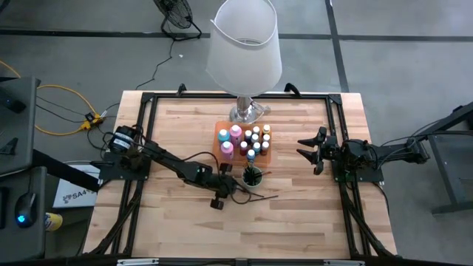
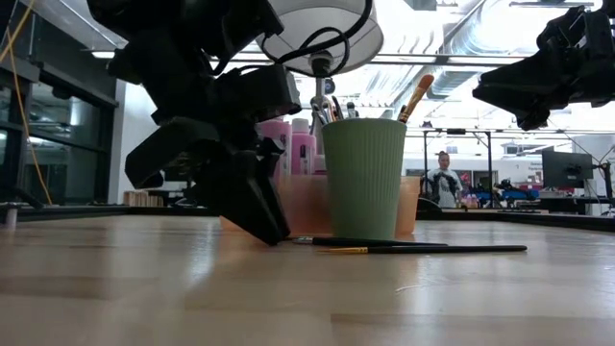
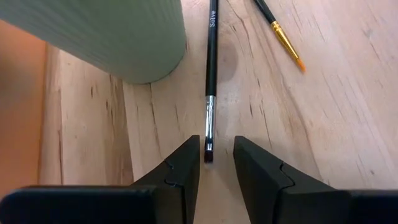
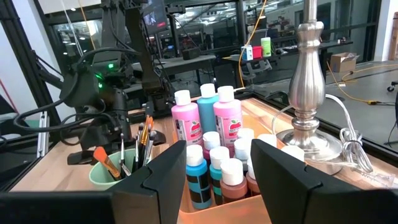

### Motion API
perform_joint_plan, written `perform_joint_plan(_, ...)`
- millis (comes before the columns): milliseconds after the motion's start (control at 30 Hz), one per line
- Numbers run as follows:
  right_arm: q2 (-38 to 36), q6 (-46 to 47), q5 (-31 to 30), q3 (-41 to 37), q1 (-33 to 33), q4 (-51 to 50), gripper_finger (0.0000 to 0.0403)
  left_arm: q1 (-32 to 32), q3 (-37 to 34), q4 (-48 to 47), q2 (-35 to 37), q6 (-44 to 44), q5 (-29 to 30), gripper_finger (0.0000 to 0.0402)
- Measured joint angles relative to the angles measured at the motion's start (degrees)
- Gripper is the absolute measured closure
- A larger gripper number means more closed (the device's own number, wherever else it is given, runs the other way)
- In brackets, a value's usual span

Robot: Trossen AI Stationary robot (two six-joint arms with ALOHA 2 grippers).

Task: Pick & Place Paint Supplies
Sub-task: Put the gray paintbrushes into the green cup

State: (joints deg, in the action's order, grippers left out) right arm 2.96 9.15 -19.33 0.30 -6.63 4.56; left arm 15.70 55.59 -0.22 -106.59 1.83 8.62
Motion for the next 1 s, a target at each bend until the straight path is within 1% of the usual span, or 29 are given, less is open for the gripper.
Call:
perform_joint_plan(133,0.0,0.0,0.0,0.0,0.0,0.0,0.0229,0.0,0.0,-0.9,-0.1,-2.1,-0.8,0.0303)
perform_joint_plan(367,0.0,0.0,0.0,0.0,0.0,0.0,0.0229,0.0,0.0,-2.4,-0.4,-2.6,-1.7,0.0303)
perform_joint_plan(667,0.0,0.0,0.0,0.0,0.0,0.0,0.0229,0.0,0.0,-3.6,-0.5,-5.1,-2.2,0.0307)
perform_joint_plan(767,0.0,0.0,0.0,0.0,0.0,0.0,0.0229,0.0,-0.1,-4.1,-0.5,-5.3,-3.1,0.0325)
perform_joint_plan(1000,0.0,0.0,0.0,0.0,0.0,0.0,0.0229,0.0,-0.1,-4.2,-0.5,-5.3,-3.9,0.039)
